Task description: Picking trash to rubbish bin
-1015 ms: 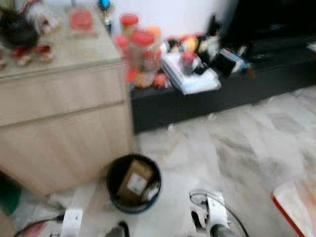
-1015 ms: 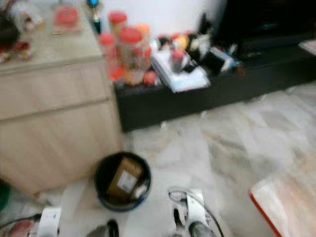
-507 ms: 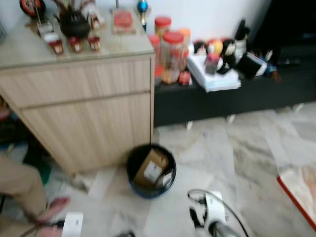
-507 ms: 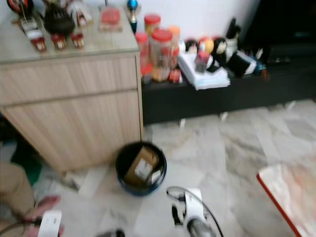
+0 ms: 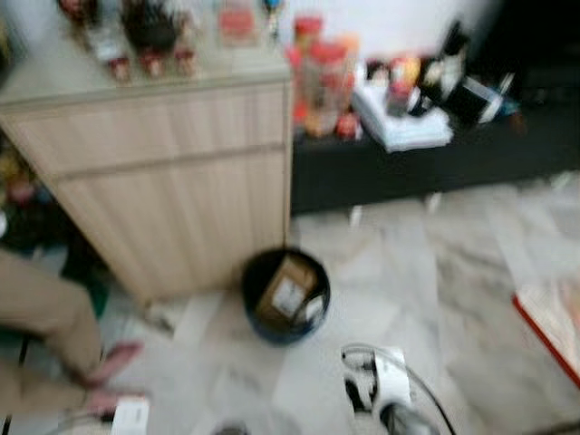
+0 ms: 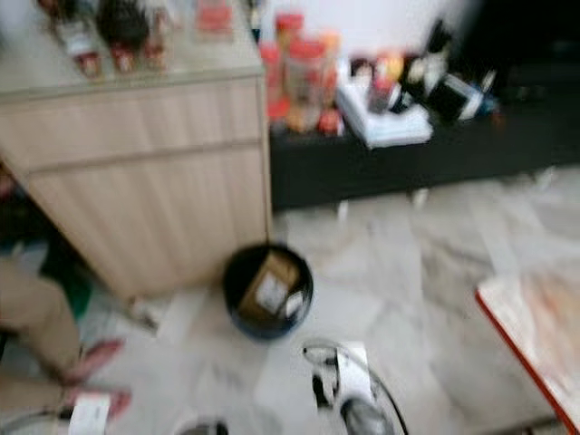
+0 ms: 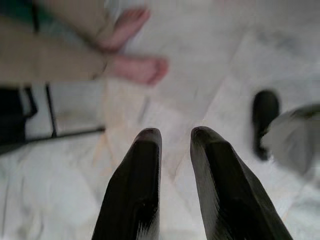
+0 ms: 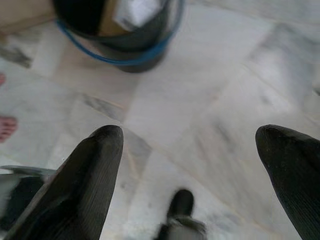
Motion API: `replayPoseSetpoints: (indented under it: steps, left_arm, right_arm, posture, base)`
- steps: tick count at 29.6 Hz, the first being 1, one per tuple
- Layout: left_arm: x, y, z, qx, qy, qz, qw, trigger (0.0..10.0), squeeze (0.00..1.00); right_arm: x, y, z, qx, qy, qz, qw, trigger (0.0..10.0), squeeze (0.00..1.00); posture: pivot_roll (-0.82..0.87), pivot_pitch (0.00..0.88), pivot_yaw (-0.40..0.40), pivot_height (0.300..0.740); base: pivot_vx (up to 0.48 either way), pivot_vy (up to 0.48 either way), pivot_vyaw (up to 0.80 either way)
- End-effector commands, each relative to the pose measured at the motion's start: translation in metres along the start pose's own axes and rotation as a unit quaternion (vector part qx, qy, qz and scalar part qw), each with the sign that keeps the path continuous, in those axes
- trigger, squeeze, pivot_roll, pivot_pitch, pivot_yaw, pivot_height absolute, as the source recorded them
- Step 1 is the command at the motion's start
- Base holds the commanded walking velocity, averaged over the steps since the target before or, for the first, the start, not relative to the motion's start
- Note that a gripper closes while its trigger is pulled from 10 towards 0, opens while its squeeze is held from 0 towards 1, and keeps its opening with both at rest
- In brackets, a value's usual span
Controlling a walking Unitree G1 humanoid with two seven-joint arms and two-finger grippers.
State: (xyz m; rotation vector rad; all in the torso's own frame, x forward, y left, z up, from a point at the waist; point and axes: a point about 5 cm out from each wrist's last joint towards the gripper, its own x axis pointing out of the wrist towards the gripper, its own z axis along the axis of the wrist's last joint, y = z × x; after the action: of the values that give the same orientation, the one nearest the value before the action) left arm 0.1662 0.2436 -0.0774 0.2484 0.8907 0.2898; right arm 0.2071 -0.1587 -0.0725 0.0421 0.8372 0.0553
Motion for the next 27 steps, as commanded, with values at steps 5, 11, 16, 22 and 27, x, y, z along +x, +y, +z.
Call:
replayPoseSetpoints:
  steps: [5, 11, 16, 22, 27]
  left_arm:
    - [-0.0019, 0.0, -0.0077, -0.001, 0.011, -0.001, 1.0, 10.0, 0.0]
    - [-0.0023, -0.0008, -0.0098, 0.005, 0.018, 0.0, 1.0, 10.0, 0.0]
    - [-0.0023, -0.0019, -0.0086, 0.0, 0.013, -0.002, 1.0, 10.0, 0.0]
    - [-0.0021, -0.0011, -0.0078, 0.0, 0.011, 0.0, 1.0, 10.0, 0.0]
    - [-0.0022, -0.0005, -0.0083, 0.002, 0.011, 0.0, 1.0, 10.0, 0.0]
  right_arm:
    - [-0.0007, -0.0015, -0.0023, 0.004, 0.002, -0.003, 1.0, 10.0, 0.0]
    - [-0.0006, -0.0017, -0.002, 0.003, 0.002, -0.003, 1.0, 10.0, 0.0]
    - [-0.0007, -0.0014, -0.0034, 0.004, 0.008, -0.003, 1.0, 10.0, 0.0]
    - [-0.0012, -0.0011, -0.0063, 0.003, 0.014, -0.004, 1.0, 10.0, 0.0]
    - [-0.0013, -0.001, -0.0067, 0.003, 0.015, -0.005, 1.0, 10.0, 0.0]
  posture:
    - [0.09, 0.127, -0.054, 0.74]
    - [0.09, 0.128, -0.056, 0.74]
    - [0.1, 0.131, -0.056, 0.74]
    - [0.1, 0.132, -0.053, 0.74]
    - [0.1, 0.131, -0.052, 0.74]
  base:
    - [-0.048, 0.0, 0.0]
    - [0.0, 0.0, 0.0]
    - [0.0, 0.0, 0.0]
    - [0.0, 0.0, -0.77]
    - [0.0, 0.0, -0.79]
